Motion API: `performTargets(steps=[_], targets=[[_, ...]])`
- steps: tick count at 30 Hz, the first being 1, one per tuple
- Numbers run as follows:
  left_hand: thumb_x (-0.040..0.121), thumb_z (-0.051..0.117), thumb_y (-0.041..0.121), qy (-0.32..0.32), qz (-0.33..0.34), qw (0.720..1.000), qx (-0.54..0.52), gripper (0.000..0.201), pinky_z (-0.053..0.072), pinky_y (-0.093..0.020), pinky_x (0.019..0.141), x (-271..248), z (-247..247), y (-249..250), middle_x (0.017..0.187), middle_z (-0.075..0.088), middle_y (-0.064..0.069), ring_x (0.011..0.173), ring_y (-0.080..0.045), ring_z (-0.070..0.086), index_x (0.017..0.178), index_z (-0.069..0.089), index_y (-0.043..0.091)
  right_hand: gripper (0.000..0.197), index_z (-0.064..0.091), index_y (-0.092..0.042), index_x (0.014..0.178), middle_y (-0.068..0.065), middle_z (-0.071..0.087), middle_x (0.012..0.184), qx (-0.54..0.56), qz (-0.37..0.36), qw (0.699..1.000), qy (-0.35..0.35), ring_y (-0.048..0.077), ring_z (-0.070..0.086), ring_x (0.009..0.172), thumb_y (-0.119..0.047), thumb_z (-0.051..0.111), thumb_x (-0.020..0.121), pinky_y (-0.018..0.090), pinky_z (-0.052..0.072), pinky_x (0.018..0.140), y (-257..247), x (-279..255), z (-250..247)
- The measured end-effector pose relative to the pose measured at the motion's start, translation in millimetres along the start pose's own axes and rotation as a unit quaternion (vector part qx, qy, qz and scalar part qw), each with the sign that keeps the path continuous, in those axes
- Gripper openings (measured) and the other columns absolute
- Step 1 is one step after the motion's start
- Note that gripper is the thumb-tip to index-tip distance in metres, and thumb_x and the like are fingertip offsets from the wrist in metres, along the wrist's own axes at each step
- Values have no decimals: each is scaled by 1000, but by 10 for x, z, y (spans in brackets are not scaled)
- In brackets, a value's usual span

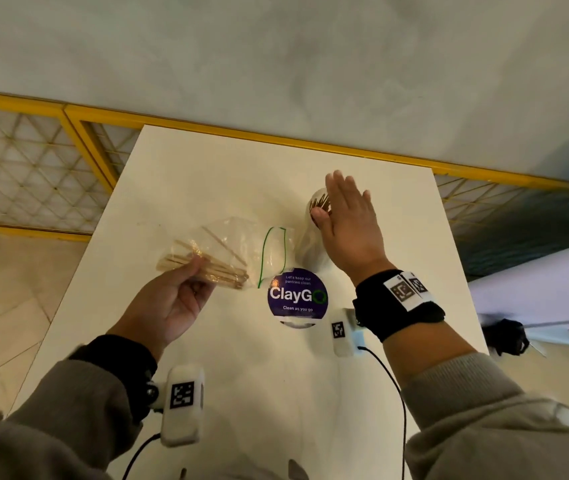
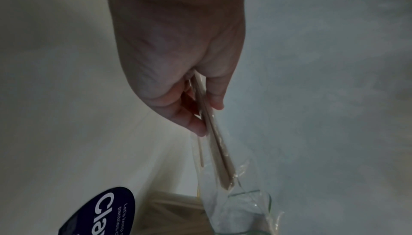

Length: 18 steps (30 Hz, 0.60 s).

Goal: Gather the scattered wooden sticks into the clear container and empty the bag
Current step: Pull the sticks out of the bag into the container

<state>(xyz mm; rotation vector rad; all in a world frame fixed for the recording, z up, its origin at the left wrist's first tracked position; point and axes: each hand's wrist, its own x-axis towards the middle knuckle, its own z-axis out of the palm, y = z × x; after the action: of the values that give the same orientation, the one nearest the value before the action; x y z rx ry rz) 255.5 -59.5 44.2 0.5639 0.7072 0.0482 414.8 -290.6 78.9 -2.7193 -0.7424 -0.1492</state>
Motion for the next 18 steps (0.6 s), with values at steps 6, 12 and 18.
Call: performTargets(steps=[6,12,18], targets=[[91,52,14,-20,3,1000,-3,10,58,-26,58,-62,-24,30,74,71,1,67,-9,69,89,61,15,57,28,-14,148,4,19,160,-61,-2,994,-96,22,11,149,-45,26,101,41,6,120,-92,-19,-32],[92,50,26,-127,1,991,-41,25,57,-39,79,-246,26,123,118,63,-12,111,-29,63,116,57,28,14,69,-15,95,2,68,99,293,126,944,85,14,61,89,-26,62,90,25,50,82,-526,-326,-531],[89,48,26,-261,-4,964,-49,36,55,-42,83,-401,219,118,107,68,-4,112,-31,62,123,58,27,61,50,-31,127,-15,56,110,462,156,873,-25,1,60,96,-25,80,74,20,49,82,-879,-627,-656]])
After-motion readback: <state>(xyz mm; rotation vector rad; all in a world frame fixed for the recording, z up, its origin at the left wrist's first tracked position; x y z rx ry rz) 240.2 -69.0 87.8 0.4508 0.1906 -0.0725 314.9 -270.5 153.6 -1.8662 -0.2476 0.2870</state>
